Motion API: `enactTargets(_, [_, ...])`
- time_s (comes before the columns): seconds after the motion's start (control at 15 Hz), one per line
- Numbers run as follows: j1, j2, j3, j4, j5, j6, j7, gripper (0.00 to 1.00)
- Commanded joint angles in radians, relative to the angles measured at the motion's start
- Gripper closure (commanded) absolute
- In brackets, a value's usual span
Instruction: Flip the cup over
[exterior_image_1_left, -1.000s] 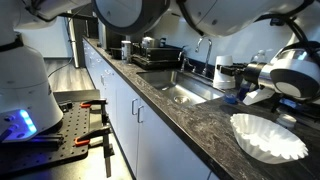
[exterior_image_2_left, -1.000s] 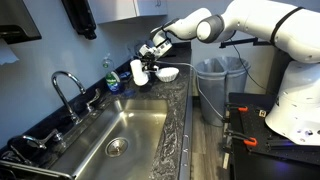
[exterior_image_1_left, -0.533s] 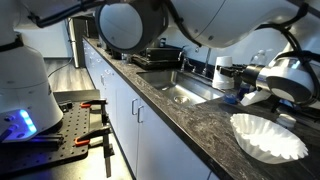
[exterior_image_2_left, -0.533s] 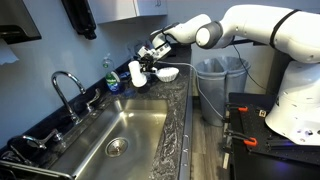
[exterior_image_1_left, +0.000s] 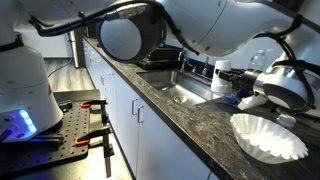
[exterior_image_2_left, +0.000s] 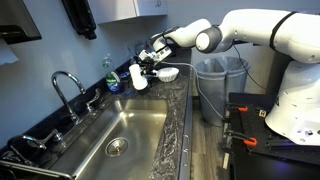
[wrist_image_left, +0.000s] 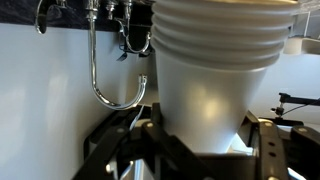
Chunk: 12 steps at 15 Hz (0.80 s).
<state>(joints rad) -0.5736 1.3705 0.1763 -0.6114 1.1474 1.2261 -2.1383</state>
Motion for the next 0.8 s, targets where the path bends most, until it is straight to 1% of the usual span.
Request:
enactTargets(0.0, [0.001,0.034,0.012,0.068,0.008,-0.017,0.050,0.54])
enactTargets(0.27, [-0.004,0.043,0.016,0.081,0.012,-0.019,0.068,0.54])
enactTargets(0.33, [-0.006,0.043,0.016,0.083,0.013,-0.019,0.068,0.48])
enactTargets(0.4, [-0.008,0.043,0.017,0.083,0.014,-0.019,0.069,0.54])
enactTargets(0.53, [-0.012,0.044,0.018,0.084,0.015,-0.019,0.069,0.54])
enactTargets(0.6, [-0.015,0.044,0.019,0.084,0.016,-0.019,0.070,0.42])
enactTargets(0.67, [-0.016,0.044,0.020,0.084,0.017,-0.018,0.072,0.36])
enactTargets(0.73, [-0.018,0.044,0.020,0.085,0.017,-0.019,0.073,0.28])
